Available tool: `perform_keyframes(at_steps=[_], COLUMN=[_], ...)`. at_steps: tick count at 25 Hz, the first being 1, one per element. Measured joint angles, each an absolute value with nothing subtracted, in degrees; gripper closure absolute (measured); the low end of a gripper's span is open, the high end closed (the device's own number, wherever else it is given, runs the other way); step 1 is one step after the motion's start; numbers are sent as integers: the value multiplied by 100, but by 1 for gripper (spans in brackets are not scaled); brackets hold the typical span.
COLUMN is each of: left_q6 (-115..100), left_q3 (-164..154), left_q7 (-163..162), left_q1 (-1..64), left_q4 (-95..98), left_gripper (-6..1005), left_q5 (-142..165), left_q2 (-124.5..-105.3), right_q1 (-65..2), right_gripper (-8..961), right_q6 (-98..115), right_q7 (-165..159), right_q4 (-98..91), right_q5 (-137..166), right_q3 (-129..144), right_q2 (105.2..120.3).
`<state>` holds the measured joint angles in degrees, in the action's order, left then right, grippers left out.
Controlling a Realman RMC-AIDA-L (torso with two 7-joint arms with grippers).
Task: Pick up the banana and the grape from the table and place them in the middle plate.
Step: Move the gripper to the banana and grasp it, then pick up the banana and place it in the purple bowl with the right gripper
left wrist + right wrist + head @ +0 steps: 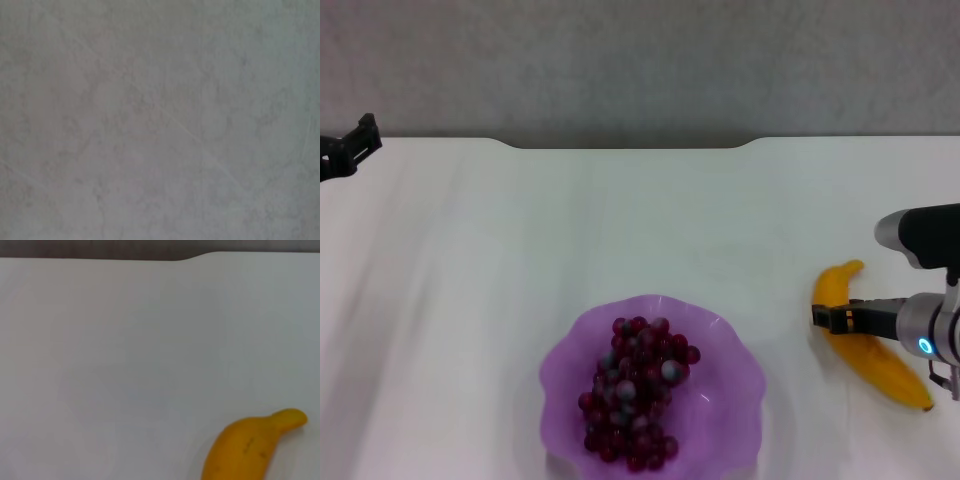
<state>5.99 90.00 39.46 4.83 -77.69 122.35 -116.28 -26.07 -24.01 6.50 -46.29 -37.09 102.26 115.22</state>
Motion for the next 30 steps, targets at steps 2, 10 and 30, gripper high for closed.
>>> perform_keyframes(at_steps=[2, 10, 30], left_q6=[602, 687, 746], left_q3=[9000, 9007, 8970], left_q7=[3946, 3946, 3946], left_q1=[481, 447, 386], left_q4=[-7769, -7841, -7979], left_gripper=[118, 118, 119], left_q5=[12233, 12225, 12220], left_q2=[-11628, -11628, -11627], right_q1=[-2594, -2565, -1375], right_gripper=[286, 443, 443], right_q6=[-2399, -2398, -3463], right_q7=[650, 652, 1238], right_q4=[-4637, -4678, -8052], right_q5=[-3709, -3709, -3021], right_q3=[10205, 10210, 9698], right_q2=[11522, 11514, 11493])
